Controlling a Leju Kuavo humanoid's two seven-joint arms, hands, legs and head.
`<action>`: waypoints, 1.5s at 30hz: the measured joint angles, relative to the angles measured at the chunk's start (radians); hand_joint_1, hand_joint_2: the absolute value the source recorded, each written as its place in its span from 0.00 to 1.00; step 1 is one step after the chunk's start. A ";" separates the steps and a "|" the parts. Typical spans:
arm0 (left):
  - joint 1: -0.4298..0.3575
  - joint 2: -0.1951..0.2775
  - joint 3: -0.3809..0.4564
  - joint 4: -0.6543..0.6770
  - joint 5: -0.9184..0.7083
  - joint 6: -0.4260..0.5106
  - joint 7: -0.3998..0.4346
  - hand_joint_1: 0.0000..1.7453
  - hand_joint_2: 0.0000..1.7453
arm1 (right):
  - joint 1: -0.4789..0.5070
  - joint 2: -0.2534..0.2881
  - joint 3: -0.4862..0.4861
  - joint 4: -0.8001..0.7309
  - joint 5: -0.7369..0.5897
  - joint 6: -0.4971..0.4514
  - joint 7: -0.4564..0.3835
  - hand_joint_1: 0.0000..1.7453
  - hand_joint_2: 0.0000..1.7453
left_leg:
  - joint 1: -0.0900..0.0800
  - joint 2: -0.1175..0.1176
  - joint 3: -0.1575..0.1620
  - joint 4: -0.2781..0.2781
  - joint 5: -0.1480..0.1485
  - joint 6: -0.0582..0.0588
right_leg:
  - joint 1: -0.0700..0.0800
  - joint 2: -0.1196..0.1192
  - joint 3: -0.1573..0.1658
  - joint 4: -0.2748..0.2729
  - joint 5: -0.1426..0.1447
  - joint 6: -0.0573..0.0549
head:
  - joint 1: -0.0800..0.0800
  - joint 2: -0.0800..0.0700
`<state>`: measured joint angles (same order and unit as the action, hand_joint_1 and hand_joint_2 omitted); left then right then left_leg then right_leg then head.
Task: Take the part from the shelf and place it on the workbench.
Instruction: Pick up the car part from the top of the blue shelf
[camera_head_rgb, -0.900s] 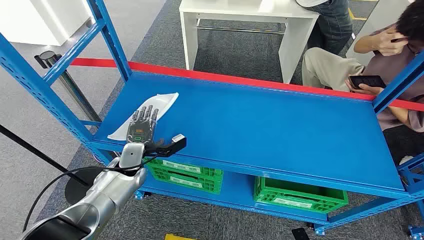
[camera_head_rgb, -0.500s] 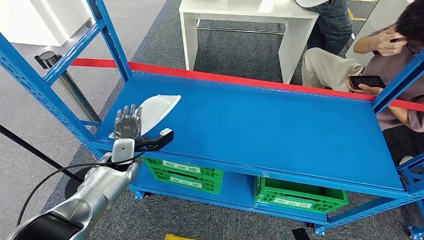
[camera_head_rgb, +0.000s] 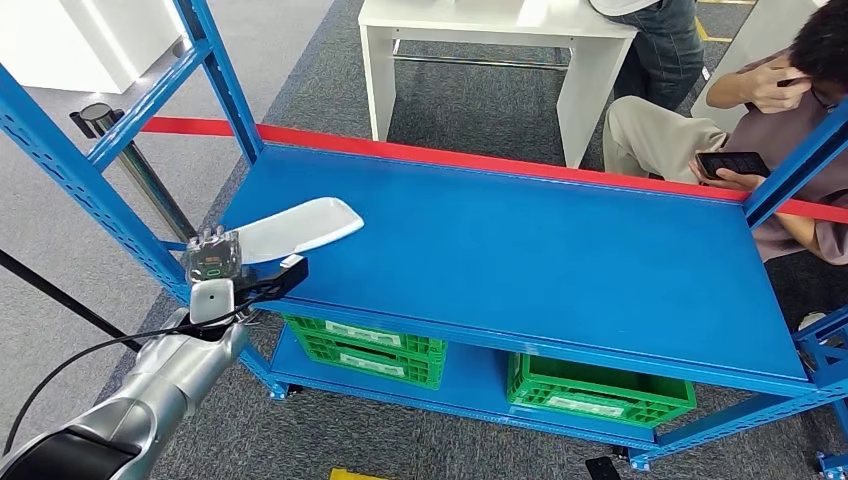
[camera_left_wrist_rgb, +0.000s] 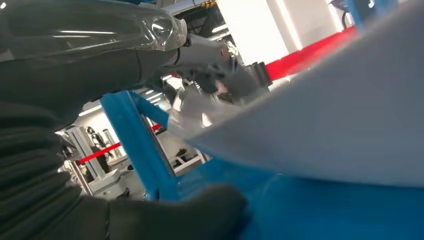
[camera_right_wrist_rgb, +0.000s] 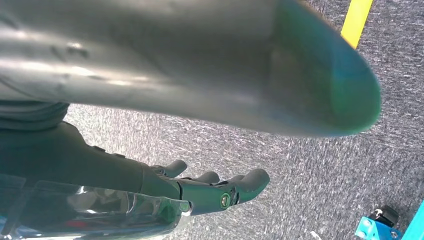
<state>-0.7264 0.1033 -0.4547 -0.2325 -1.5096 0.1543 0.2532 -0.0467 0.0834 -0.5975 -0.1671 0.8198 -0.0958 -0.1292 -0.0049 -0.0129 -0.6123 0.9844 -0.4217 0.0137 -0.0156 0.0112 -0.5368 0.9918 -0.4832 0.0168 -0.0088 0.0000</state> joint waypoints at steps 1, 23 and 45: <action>0.003 0.001 0.002 0.001 0.001 0.002 -0.001 1.00 1.00 | 0.000 0.000 0.000 0.000 0.001 -0.001 0.000 0.00 0.00 | 0.000 0.000 0.000 0.000 0.000 0.000 | 0.000 0.000 0.000 0.000 0.000 0.000 | 0.000 0.000; 0.021 -0.008 0.028 0.005 -0.002 0.080 -0.066 1.00 1.00 | -0.001 0.004 -0.009 0.000 0.005 -0.002 -0.006 0.00 0.00 | 0.000 0.000 -0.001 0.000 0.000 0.000 | 0.000 0.000 -0.001 0.000 0.000 0.000 | 0.000 0.000; 0.066 -0.256 0.262 -0.033 0.434 0.260 -0.732 1.00 1.00 | -0.001 0.007 -0.034 0.000 0.012 0.004 -0.023 0.00 0.00 | -0.002 -0.002 -0.004 0.001 0.000 0.000 | -0.002 0.000 -0.004 0.000 0.000 0.001 | 0.000 0.000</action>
<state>-0.6602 -0.1529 -0.1931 -0.2652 -1.0759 0.4144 -0.4787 -0.0479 0.0903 -0.6312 -0.1671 0.8321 -0.0918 -0.1523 -0.0065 -0.0145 -0.6166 0.9852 -0.4219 0.0142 -0.0173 0.0108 -0.5403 0.9914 -0.4829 0.0178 -0.0087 0.0000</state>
